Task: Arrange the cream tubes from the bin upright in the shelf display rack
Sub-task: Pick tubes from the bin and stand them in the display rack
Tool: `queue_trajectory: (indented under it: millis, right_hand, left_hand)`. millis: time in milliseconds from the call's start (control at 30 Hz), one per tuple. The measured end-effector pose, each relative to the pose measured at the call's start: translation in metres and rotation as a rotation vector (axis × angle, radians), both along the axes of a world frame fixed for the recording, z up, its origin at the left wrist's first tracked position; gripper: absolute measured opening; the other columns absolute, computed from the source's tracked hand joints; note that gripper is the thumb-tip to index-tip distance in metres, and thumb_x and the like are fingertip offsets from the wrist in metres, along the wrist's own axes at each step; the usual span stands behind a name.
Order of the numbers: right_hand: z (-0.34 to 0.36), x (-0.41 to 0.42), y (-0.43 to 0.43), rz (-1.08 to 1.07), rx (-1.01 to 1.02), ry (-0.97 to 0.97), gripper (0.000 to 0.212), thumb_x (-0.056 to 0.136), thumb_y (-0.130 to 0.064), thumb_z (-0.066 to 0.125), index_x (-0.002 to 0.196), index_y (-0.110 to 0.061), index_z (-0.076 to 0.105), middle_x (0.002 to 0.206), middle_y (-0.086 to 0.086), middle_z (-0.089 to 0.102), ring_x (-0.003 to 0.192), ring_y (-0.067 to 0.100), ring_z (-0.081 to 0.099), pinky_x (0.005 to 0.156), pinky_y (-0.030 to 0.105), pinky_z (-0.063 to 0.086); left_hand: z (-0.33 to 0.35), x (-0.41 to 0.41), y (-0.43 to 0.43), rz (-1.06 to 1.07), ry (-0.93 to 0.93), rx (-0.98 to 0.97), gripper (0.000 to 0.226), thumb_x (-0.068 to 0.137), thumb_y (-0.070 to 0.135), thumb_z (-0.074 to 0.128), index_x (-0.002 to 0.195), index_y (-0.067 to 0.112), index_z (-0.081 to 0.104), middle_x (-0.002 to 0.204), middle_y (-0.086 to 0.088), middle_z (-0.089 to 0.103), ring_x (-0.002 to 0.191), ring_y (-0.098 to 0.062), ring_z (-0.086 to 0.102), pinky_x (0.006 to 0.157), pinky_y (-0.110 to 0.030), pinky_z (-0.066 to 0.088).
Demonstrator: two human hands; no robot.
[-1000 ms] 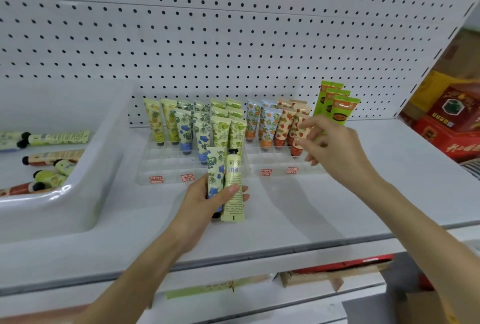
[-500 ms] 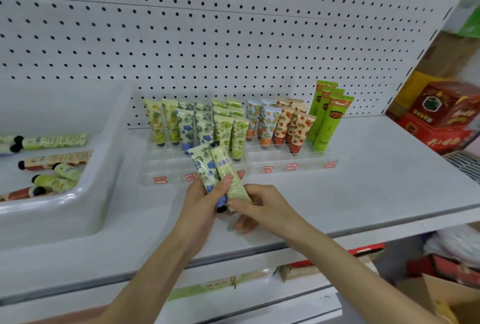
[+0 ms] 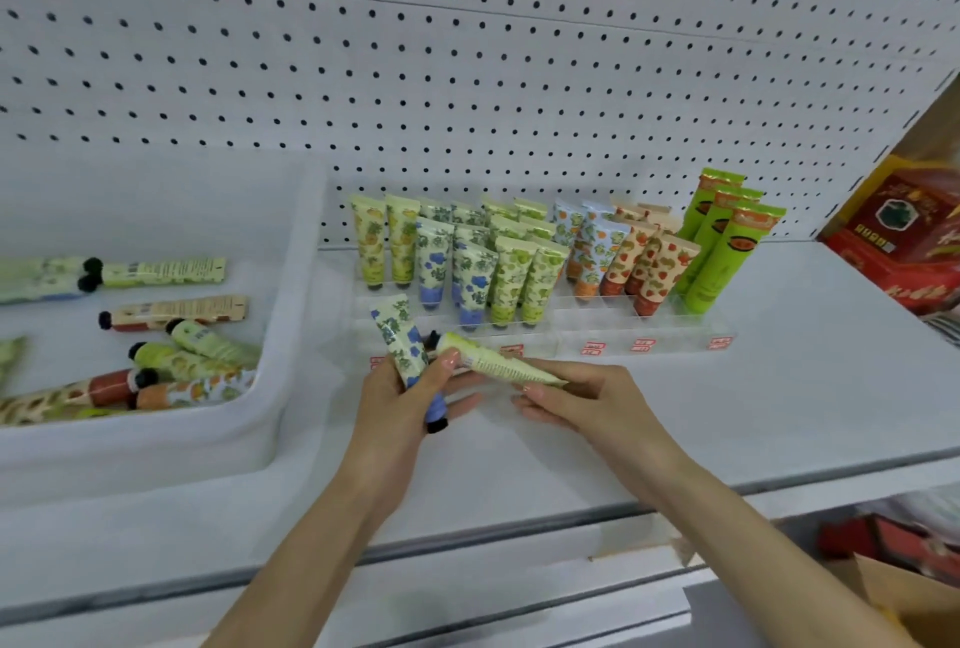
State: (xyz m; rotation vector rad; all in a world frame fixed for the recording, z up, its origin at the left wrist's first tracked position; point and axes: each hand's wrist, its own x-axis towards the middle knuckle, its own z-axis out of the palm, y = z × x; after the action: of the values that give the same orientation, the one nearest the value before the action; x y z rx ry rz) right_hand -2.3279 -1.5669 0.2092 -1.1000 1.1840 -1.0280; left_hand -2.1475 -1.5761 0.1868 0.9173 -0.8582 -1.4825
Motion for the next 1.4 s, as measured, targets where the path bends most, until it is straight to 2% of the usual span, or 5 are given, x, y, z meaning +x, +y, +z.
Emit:
queue_trajectory:
  millis: [367,533,1133,1267,1400]
  right_hand:
    - [-0.003,0.014,0.002,-0.245,-0.126,0.116,0.04,0.069,-0.006,0.079,0.105,-0.02,0.069,0.103,-0.002,0.071,0.096,0.013,0.065,0.08,0.023,0.052]
    - [-0.003,0.027,-0.002,-0.28,0.034,-0.327,0.022,0.071,-0.012,0.07,0.089,-0.001,0.068,0.087,0.008,0.071,0.081,0.014,0.067,0.072,0.019,0.054]
    - [0.132,0.068,-0.086,0.26,-0.372,0.681,0.008,0.084,-0.012,0.068,0.08,-0.005,0.067,0.068,0.012,0.071,0.065,0.019,0.072,0.062,0.026,0.059]
    - [0.131,0.095,-0.115,0.258,-0.511,0.952,0.011,0.088,-0.014,0.065,0.083,-0.005,0.062,0.067,0.009,0.068,0.058,0.013,0.069,0.056,0.024,0.058]
    - [0.118,0.11,-0.136,0.236,-0.565,1.104,0.017,0.09,-0.019,0.065,0.08,-0.006,0.061,0.064,0.006,0.067,0.055,0.009,0.065,0.052,0.025,0.054]
  left_hand:
    - [0.005,0.028,-0.004,-0.157,-0.096,0.061,0.018,0.089,-0.001,0.056,0.107,0.0,0.059,0.054,0.005,0.061,0.069,-0.016,0.069,0.078,-0.033,0.059]
    - [0.007,0.036,0.001,-0.111,-0.068,0.046,0.019,0.085,-0.003,0.061,0.101,0.004,0.065,0.084,-0.007,0.074,0.083,-0.022,0.072,0.075,-0.03,0.058]
    - [-0.002,0.063,0.019,0.062,-0.4,0.031,0.034,0.093,0.038,0.046,0.064,0.028,0.059,0.066,-0.03,0.052,0.042,-0.015,0.038,0.045,-0.024,0.033]
    - [0.002,0.064,0.016,0.049,-0.345,0.03,0.053,0.096,0.042,0.033,0.067,0.002,0.053,0.042,-0.006,0.033,0.037,-0.013,0.029,0.038,-0.019,0.026]
    - [-0.002,0.065,0.016,0.062,-0.288,0.064,0.047,0.097,0.04,0.037,0.067,0.006,0.049,0.066,-0.019,0.043,0.038,-0.015,0.028,0.038,-0.02,0.023]
